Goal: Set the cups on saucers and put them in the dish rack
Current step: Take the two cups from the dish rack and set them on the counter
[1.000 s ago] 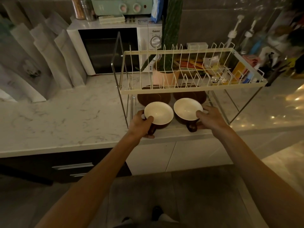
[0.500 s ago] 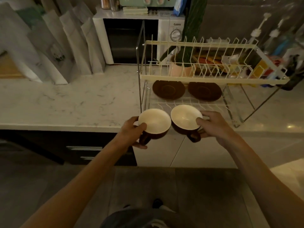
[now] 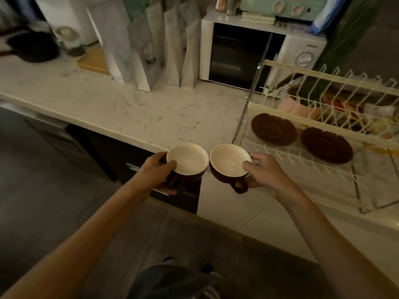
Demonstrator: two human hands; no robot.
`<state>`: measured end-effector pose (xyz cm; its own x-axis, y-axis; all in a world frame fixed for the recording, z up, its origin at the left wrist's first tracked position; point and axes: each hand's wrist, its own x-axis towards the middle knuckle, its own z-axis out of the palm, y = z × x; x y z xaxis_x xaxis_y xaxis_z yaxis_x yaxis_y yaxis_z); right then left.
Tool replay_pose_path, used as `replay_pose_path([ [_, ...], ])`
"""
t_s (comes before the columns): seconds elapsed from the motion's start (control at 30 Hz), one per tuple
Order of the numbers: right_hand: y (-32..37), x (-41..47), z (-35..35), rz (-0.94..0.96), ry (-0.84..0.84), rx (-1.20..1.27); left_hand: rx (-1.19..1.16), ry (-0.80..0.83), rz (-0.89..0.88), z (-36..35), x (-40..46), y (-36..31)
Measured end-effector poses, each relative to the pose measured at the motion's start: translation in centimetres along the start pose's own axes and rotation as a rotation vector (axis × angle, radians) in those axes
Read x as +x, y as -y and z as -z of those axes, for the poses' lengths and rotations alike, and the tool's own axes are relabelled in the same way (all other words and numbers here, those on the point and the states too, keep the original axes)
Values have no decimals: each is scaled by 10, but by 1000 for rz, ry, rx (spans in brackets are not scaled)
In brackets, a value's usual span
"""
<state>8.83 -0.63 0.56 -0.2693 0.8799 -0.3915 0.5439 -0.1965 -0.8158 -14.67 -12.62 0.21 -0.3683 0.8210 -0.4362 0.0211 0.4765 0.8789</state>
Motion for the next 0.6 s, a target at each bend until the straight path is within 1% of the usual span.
replay_pose_path([
  [0.23,36,23,-53,32,68,80,-82,-169,7,49,12,1],
  [0.43,67,59,-95,21,57,139,-155,-214,29,89,56,-6],
  [0.6,95,107,-133,8,-5,144,-179,-235,57,127,113,-18],
])
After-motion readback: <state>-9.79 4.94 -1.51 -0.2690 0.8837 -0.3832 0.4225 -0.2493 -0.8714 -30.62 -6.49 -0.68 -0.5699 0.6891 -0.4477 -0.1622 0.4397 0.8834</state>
